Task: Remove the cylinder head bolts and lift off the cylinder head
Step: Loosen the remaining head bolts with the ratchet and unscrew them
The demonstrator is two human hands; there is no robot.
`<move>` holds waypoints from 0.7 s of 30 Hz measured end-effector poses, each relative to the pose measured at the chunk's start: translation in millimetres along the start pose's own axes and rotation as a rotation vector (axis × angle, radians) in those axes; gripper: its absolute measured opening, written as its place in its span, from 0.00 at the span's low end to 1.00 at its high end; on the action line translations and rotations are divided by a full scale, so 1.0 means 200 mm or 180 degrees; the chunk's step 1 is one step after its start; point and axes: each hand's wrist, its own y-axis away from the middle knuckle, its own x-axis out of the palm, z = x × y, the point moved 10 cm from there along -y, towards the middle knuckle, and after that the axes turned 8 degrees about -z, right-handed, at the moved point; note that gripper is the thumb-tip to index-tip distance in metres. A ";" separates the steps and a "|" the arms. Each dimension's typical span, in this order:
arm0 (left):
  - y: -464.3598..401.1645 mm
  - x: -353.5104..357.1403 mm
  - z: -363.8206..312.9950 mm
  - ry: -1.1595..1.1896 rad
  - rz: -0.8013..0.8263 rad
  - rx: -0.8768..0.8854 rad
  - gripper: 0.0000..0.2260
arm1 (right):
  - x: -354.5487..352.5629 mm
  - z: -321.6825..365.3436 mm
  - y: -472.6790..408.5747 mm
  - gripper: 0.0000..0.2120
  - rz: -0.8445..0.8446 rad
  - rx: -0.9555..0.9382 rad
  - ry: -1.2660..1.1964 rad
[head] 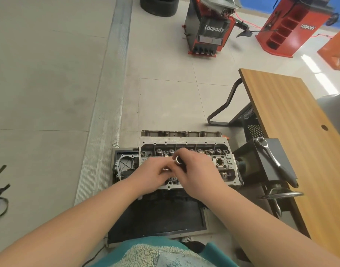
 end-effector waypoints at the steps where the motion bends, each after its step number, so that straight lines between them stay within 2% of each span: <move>1: 0.02 0.00 0.01 0.0037 -0.0125 -0.0069 0.22 | 0.02 0.03 0.00 0.10 0.0148 -0.0191 -0.0053; 4: 0.07 0.00 0.04 0.0138 -0.0389 -0.0341 0.17 | 0.05 0.07 -0.02 0.09 0.0352 -0.0527 -0.0075; 6: 0.07 0.01 0.02 0.0298 -0.0614 -0.0480 0.18 | 0.06 0.05 -0.03 0.11 0.0507 -0.0592 -0.0259; 8: 0.07 0.02 -0.02 0.0793 -0.0965 -0.0584 0.21 | 0.09 -0.03 -0.02 0.21 0.0993 -0.0251 -0.1043; 9: 0.07 0.03 -0.03 0.1071 -0.1104 -0.0656 0.18 | 0.09 -0.10 0.00 0.28 0.1195 0.0034 -0.1638; 10: 0.07 0.05 -0.04 0.1216 -0.1215 -0.0718 0.12 | 0.07 -0.19 0.00 0.32 0.1191 0.0316 -0.2126; 11: 0.07 0.06 -0.05 0.1191 -0.1329 -0.0758 0.07 | 0.04 -0.32 0.00 0.32 0.0996 0.0586 -0.2401; 12: 0.06 0.07 -0.05 0.1100 -0.1464 -0.0796 0.06 | 0.01 -0.49 0.00 0.27 0.0693 0.0852 -0.2445; 14: 0.06 0.07 -0.04 0.1041 -0.1858 -0.0910 0.05 | -0.08 -0.86 0.02 0.14 0.0030 0.1303 -0.1995; 16: 0.06 0.07 -0.03 0.1066 -0.2185 -0.1068 0.05 | -0.16 -1.24 0.08 0.09 -0.0432 0.1619 -0.1377; 18: 0.04 0.08 -0.02 0.0965 -0.2389 -0.1235 0.09 | -0.24 -1.60 0.11 0.12 -0.0633 0.1710 -0.0603; 21: 0.04 0.10 -0.02 0.0766 -0.2724 -0.1406 0.11 | -0.32 -2.05 0.13 0.20 -0.0550 0.1868 0.0618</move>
